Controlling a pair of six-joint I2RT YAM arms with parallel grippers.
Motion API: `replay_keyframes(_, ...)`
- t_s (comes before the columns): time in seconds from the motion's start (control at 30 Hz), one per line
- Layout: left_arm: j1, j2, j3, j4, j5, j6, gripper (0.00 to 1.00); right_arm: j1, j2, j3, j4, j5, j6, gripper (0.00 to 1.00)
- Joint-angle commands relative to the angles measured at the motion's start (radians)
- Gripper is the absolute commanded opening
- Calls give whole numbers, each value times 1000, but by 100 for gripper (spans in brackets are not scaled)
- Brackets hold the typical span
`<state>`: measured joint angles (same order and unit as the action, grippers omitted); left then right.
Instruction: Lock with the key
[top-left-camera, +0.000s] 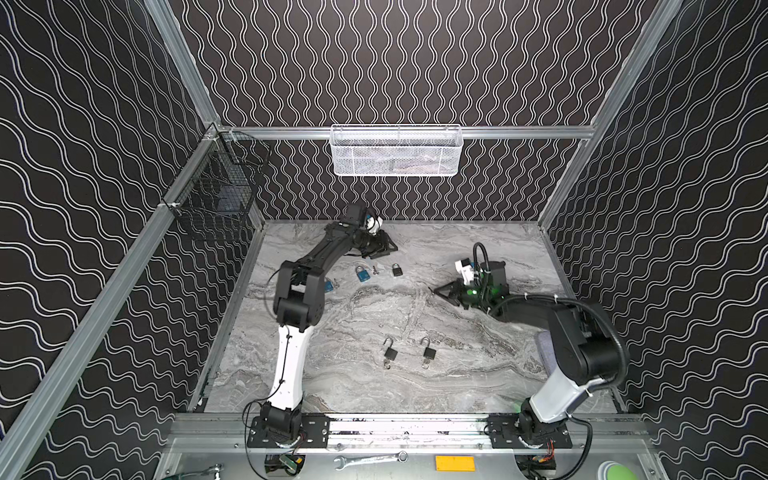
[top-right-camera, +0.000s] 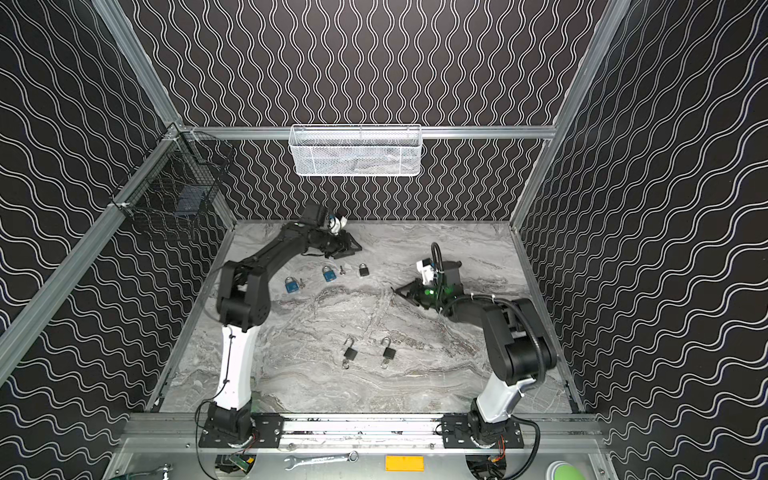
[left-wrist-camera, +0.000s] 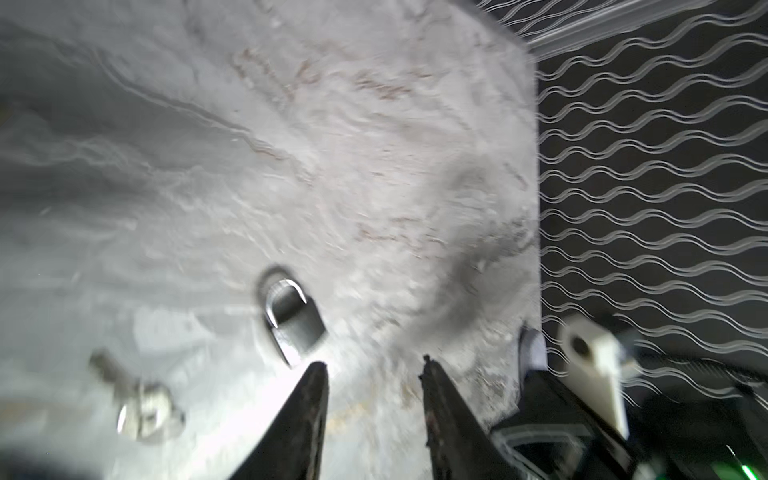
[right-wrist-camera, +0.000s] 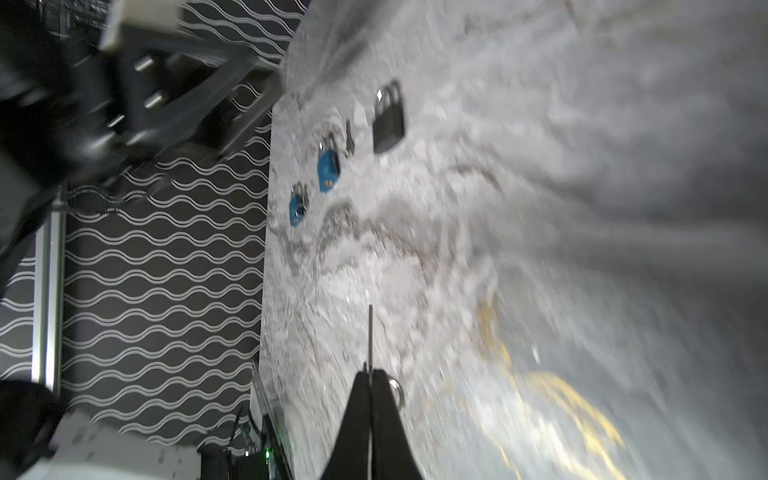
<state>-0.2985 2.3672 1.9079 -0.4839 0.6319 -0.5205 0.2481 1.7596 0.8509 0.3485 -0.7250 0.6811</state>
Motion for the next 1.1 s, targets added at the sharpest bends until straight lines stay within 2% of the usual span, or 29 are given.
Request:
replay_keyframes(0.0,2,-138,-119,92,-37,15,44,5,64,106,-79,36,-7,0)
replay_keyframes(0.17,2,-364,-329,125,-59,22,45,23,216,322,-177,69,-34,0)
replay_keyframes(0.33,-2,-635,-662,313,-88,-80,47,54,352,524,-290,123,-82,0)
replay_keyframes(0.6,-2,-936,-926,278,-156,-95,49,84,502,715,-388,212,-111,0)
replay_keyframes(0.73,-2,-1017,-1005,261,-172,-109,49,94,544,743,-396,224,-107,0)
replay_keyframes(0.9,-2,-1039,-1076,288,-173,-135,51,102,568,760,-411,232,-120,0)
replay_keyframes(0.97,-3,-1026,-1093,301,-161,-138,51,103,569,758,-415,233,-118,4)
replay_keyframes(1.07,-5,-999,-1119,325,-137,-146,51,105,555,736,-406,237,-111,17)
